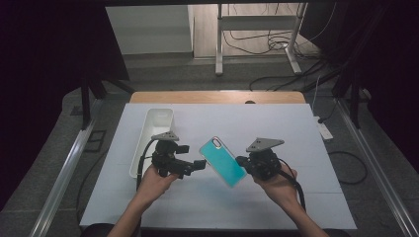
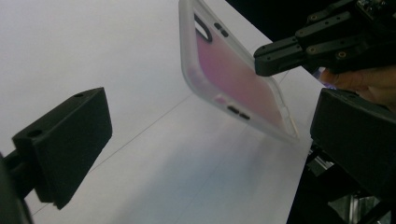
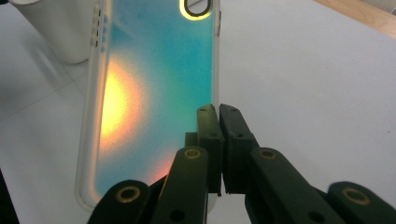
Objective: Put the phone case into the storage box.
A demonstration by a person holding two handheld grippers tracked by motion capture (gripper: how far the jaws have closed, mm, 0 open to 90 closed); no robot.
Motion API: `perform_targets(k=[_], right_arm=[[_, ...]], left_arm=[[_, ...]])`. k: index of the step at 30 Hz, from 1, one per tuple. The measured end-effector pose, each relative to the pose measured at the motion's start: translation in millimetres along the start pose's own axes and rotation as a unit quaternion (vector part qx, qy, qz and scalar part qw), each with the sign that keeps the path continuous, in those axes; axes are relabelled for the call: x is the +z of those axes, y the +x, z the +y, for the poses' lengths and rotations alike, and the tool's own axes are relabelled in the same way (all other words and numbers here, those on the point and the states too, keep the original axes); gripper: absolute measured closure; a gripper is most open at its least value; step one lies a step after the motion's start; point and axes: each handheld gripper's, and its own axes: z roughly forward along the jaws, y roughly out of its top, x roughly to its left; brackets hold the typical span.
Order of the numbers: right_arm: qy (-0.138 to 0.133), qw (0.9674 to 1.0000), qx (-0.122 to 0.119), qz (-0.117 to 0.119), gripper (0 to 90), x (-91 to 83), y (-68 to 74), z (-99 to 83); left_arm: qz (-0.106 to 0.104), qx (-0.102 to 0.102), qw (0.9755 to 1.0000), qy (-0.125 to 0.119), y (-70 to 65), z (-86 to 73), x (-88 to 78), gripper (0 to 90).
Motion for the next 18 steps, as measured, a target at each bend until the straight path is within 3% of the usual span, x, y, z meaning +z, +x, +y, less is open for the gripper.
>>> perform_targets(k=[11,18], right_arm=[[-0.006,0.9999,-0.011,0.005,87.9,2.4,8.6,2.2],[-0.007,0.9998,-0.019,0.005,87.9,3.4,13.5,3.3]], left_arm=[[-0.018,-0.012,0.9997,0.011,4.9,3.4,12.4,0.1],[-0.038,-0.034,0.9986,0.014,8.8,4.3,21.6,0.1]])
